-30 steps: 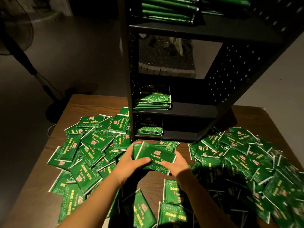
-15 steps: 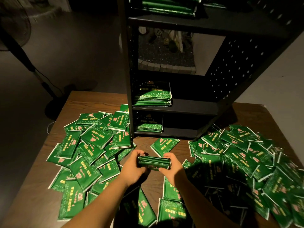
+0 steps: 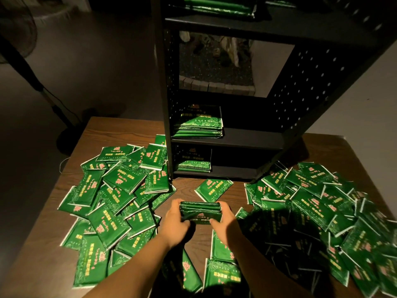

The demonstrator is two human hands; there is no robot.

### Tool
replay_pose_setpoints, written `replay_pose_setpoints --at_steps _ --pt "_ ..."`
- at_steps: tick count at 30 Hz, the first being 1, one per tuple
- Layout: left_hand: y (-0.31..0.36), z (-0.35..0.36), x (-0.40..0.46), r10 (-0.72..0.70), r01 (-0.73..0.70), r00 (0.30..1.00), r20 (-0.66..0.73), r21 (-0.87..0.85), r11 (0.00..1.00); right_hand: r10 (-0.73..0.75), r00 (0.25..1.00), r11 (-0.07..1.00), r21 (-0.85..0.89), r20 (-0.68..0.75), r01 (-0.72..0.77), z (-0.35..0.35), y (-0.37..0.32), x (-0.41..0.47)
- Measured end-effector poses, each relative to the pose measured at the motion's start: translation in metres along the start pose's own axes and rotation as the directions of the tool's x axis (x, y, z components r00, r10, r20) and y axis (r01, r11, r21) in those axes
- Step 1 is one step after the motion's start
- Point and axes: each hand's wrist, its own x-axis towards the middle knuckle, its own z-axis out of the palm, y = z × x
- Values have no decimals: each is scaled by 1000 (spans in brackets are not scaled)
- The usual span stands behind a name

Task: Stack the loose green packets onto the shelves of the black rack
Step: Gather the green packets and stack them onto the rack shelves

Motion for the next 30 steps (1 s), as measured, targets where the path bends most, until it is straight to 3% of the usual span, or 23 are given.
replay_pose_setpoints --at_steps 4,10,13,18,23,30 --pt "-4 -6 1 -16 15 996 -90 -19 1000 -20 999 999 -31 -29 19 -5 2 -1" --pt "-3 -7 1 6 -10 1000 21 189 982 28 999 998 -53 31 -27 -4 -3 -5" --pt "0 -13 3 4 -10 1000 28 204 979 37 999 999 -38 19 -37 -8 -7 -5" --pt "21 -33 3 35 -25 995 92 -102 994 44 998 985 164 43 -50 -35 -38 -14" --pt "66 -53 -12 132 -103 989 60 -353 930 -56 992 936 340 -112 91 -70 -75 -40" --pt "155 -66 -49 320 -317 945 -69 -438 841 -206 940 833 455 -273 314 -114 -143 -76"
